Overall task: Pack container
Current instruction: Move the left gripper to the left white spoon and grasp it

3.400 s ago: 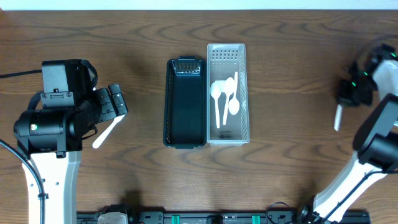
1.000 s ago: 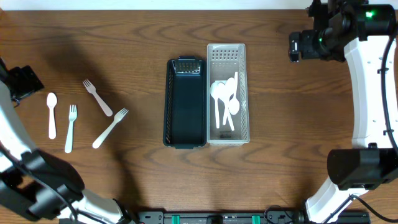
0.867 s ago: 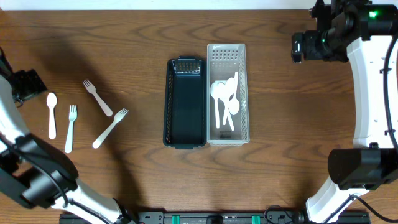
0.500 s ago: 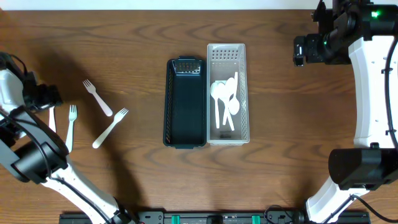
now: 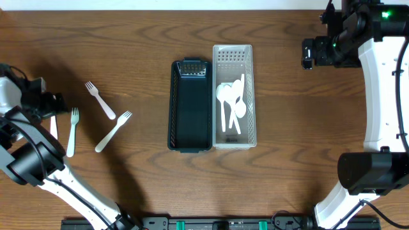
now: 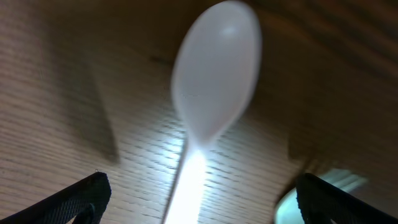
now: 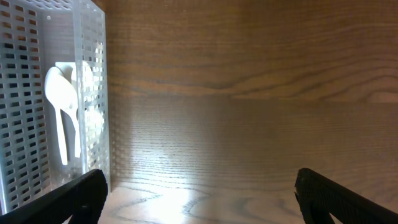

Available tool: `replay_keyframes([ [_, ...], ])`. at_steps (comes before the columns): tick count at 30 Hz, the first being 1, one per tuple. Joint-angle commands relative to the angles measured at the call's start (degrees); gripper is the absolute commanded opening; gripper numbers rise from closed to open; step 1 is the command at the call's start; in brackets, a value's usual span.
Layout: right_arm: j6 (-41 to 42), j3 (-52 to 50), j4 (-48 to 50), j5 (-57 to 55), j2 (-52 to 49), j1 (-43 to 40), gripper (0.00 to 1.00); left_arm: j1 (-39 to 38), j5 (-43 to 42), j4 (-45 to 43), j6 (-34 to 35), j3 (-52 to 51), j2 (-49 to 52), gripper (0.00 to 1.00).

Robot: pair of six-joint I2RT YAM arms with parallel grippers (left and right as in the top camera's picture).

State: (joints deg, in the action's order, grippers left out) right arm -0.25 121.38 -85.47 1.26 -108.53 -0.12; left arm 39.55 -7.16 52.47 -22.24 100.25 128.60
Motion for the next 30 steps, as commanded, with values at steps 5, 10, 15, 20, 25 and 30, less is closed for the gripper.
replay_keyframes([
  [5,1.1,0.1,0.0,-0.6,-0.2,-0.3,0.99,1.5,-0.8,-0.4,-1.1,0.0,1.8,0.98],
  [10,1.1,0.1,0.5,-0.6,-0.2,-0.3,0.99,1.5,-0.8,-0.9,-1.1,-0.1,2.6,0.99],
  [15,1.9,0.1,0.6,-0.6,-0.2,-0.3,0.98,1.5,-0.8,-0.8,-1.0,-0.2,4.2,0.83],
  [20,1.9,0.1,0.6,-0.6,-0.2,-0.3,0.96,1.5,-0.8,-1.7,-0.8,-0.8,4.2,0.55],
  [25,1.9,0.1,0.8,-0.6,-0.2,-0.3,0.96,1.5,-0.8,-2.0,0.0,-0.8,4.2,0.44],
  [30,1.9,0.1,1.0,-0.6,-0.2,-0.3,0.97,1.1,-0.8,-2.3,0.0,-0.8,4.2,0.27],
])
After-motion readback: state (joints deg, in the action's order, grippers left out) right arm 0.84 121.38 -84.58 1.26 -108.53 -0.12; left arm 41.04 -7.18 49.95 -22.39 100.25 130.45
